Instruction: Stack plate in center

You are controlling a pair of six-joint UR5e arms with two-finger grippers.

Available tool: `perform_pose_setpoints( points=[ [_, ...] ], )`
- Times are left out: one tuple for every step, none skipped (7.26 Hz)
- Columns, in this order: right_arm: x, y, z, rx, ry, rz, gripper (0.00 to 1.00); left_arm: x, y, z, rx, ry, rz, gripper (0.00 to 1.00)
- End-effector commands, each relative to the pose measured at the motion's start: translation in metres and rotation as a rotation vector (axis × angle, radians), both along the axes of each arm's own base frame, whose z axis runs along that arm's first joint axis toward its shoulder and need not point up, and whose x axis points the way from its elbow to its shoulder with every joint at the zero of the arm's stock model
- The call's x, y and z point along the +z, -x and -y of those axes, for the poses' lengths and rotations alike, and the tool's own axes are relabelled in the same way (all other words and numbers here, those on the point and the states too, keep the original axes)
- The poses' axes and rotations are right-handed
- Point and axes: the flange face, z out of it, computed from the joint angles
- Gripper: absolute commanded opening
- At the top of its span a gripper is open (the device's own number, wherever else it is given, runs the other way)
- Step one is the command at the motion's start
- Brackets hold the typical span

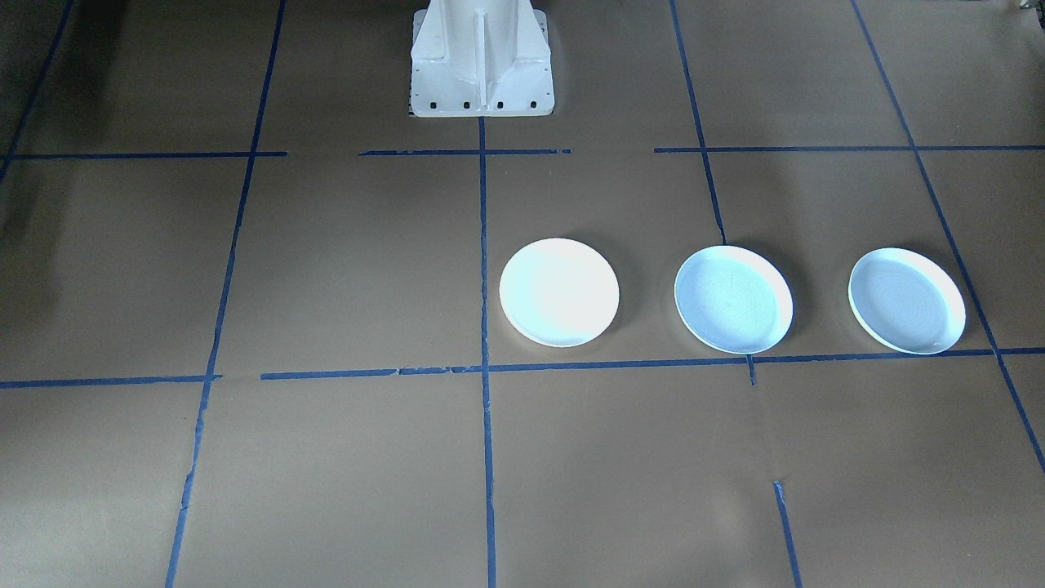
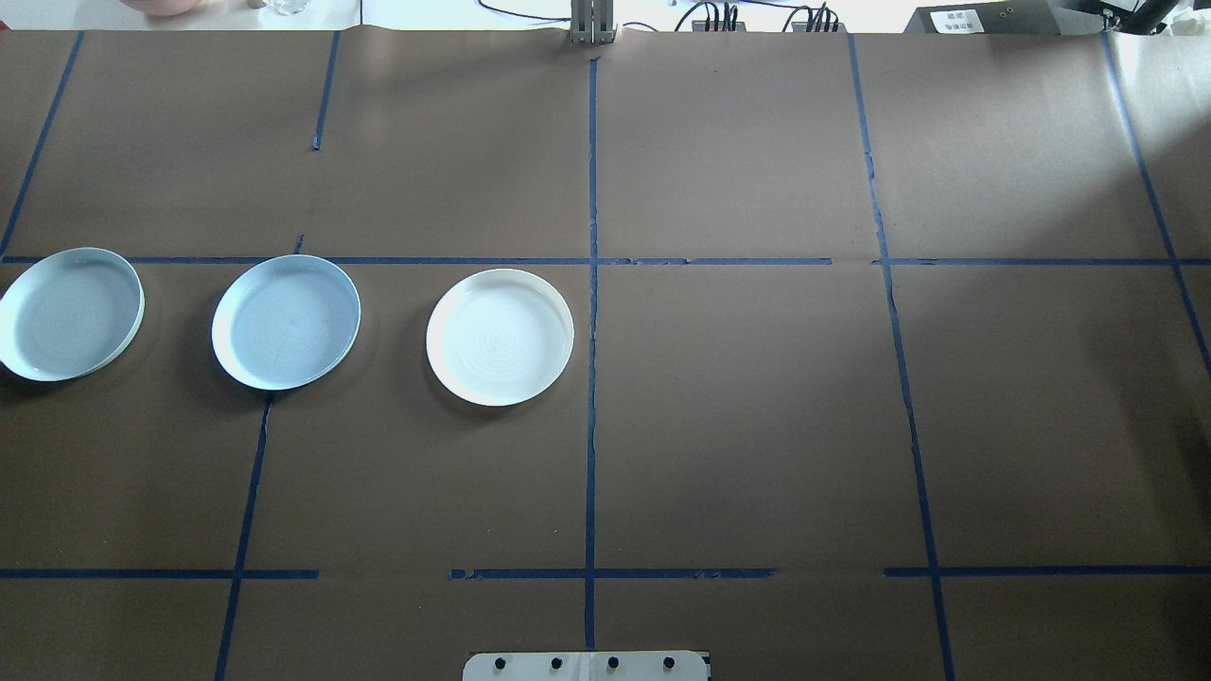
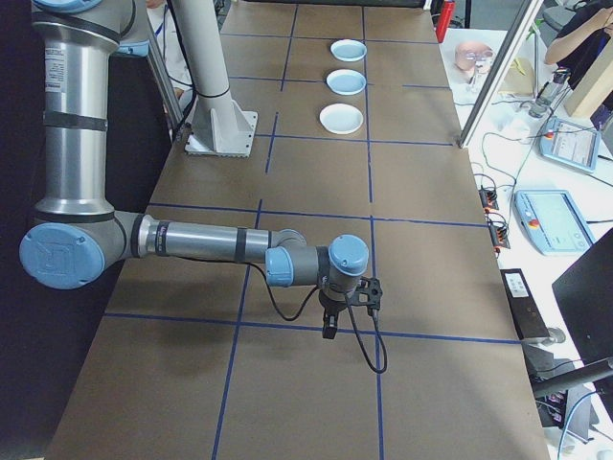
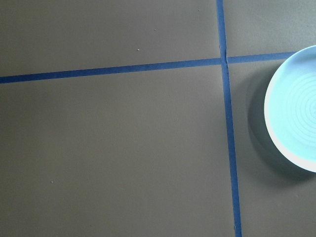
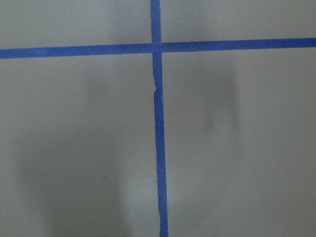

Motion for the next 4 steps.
perform_pose_setpoints(
  points=[
    [0.000, 0.000, 0.000, 0.000, 0.000, 0.000, 1.00, 0.000, -0.001, 0.002, 0.000, -0.028, 0.001, 1.00],
    [0.001, 0.000, 0.000, 0.000, 0.001, 0.000, 1.00, 0.011, -0.002, 0.001, 0.004, -0.023, -0.013, 1.00],
    [0.000, 0.000, 0.000, 0.000, 0.001, 0.000, 1.00, 0.023, -0.005, 0.012, 0.002, -0.015, -0.068, 1.00],
    [0.001, 0.000, 0.000, 0.000, 0.003, 0.000, 1.00, 0.029, -0.027, 0.029, 0.034, -0.023, -0.141, 1.00]
  ],
)
